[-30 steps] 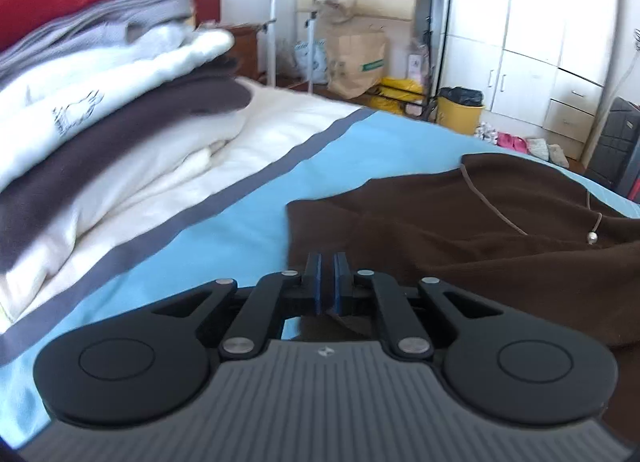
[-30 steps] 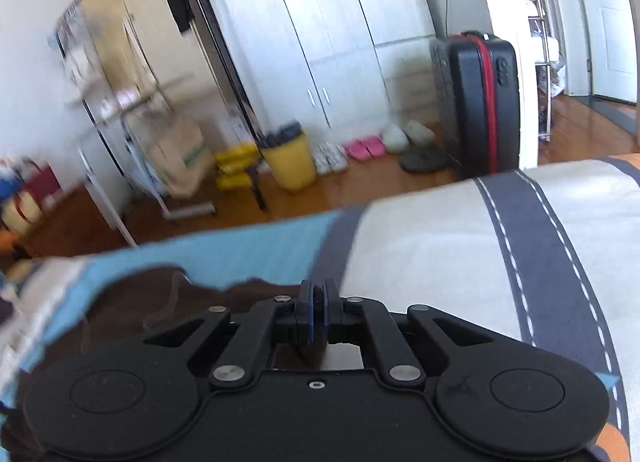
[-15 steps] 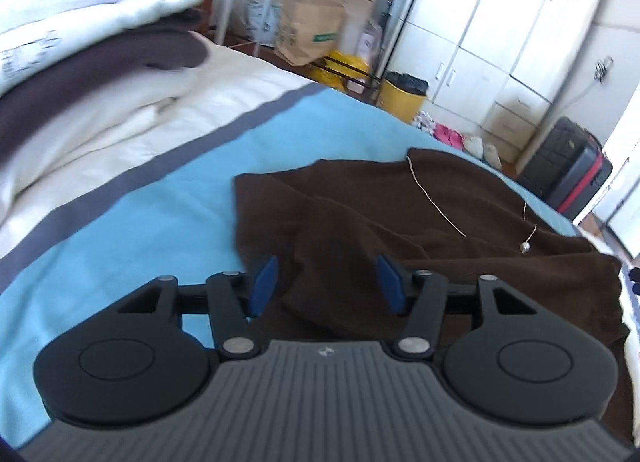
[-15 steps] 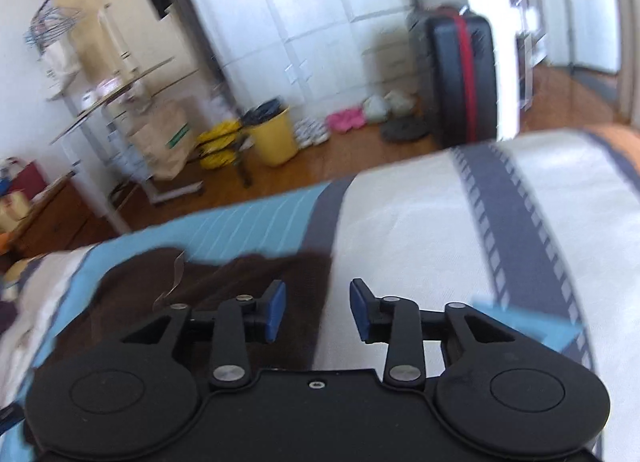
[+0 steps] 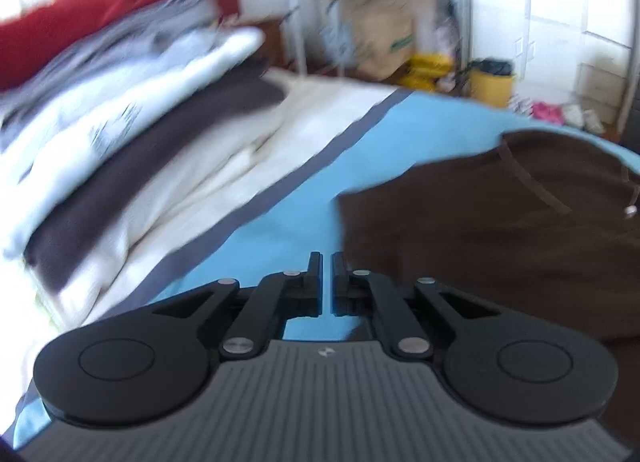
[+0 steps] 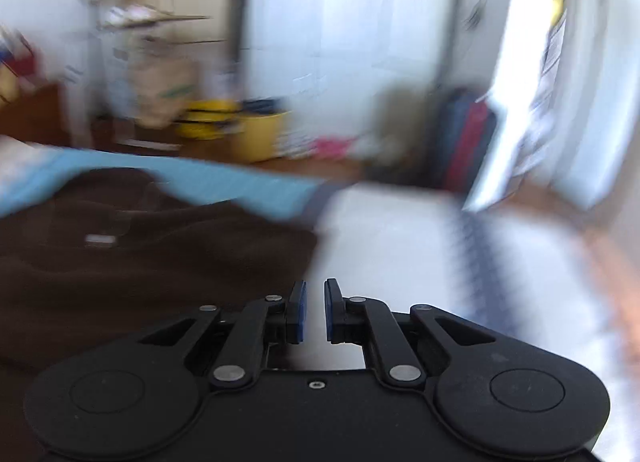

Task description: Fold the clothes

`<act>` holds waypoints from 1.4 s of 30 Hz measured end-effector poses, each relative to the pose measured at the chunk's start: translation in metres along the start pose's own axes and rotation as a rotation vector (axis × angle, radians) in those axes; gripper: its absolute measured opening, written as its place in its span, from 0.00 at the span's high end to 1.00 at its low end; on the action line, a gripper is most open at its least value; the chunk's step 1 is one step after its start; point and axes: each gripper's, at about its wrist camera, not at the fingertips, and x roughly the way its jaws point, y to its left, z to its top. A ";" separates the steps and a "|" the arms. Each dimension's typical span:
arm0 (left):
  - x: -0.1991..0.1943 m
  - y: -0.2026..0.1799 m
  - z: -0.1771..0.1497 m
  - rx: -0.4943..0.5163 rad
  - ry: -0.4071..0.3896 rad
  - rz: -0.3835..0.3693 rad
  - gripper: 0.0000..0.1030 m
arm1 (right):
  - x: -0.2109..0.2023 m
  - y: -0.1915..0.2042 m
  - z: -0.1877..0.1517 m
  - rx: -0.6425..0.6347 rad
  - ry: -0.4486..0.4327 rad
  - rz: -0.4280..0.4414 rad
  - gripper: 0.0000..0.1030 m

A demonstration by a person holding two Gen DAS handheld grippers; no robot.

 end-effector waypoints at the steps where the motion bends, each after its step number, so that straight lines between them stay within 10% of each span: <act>1: -0.003 0.009 -0.003 -0.016 0.029 -0.031 0.85 | -0.001 -0.005 0.002 0.015 0.024 -0.003 0.78; 6: -0.038 0.046 -0.040 -0.073 0.141 -0.298 0.58 | -0.023 -0.030 0.013 0.165 0.161 0.136 0.44; 12: -0.064 0.055 -0.082 -0.091 0.292 -0.589 0.58 | -0.071 -0.044 -0.010 0.295 0.313 0.371 0.43; 18: -0.094 0.056 -0.125 -0.037 0.364 -0.772 0.59 | -0.100 -0.048 -0.042 0.269 0.501 0.405 0.42; 26: -0.113 0.061 -0.125 0.148 0.295 -0.755 0.57 | -0.103 -0.059 -0.094 0.229 0.841 0.568 0.31; 32: -0.106 0.053 -0.139 0.109 0.292 -0.758 0.38 | -0.109 -0.027 -0.092 -0.120 0.933 0.571 0.31; 34: -0.109 0.051 -0.141 0.114 0.285 -0.765 0.42 | -0.115 -0.011 -0.097 -0.250 0.937 0.583 0.30; 35: -0.113 0.048 -0.141 0.153 0.286 -0.762 0.69 | -0.119 -0.002 -0.100 -0.312 0.935 0.590 0.30; 36: -0.119 0.045 -0.139 0.201 0.275 -0.743 0.93 | -0.124 0.005 -0.101 -0.365 0.920 0.604 0.41; 38: -0.127 0.041 -0.136 0.243 0.246 -0.724 0.93 | -0.135 0.017 -0.101 -0.425 0.878 0.643 0.91; 42: -0.128 0.043 -0.134 0.179 0.201 -0.732 0.92 | -0.150 0.026 -0.086 -0.365 0.738 0.714 0.91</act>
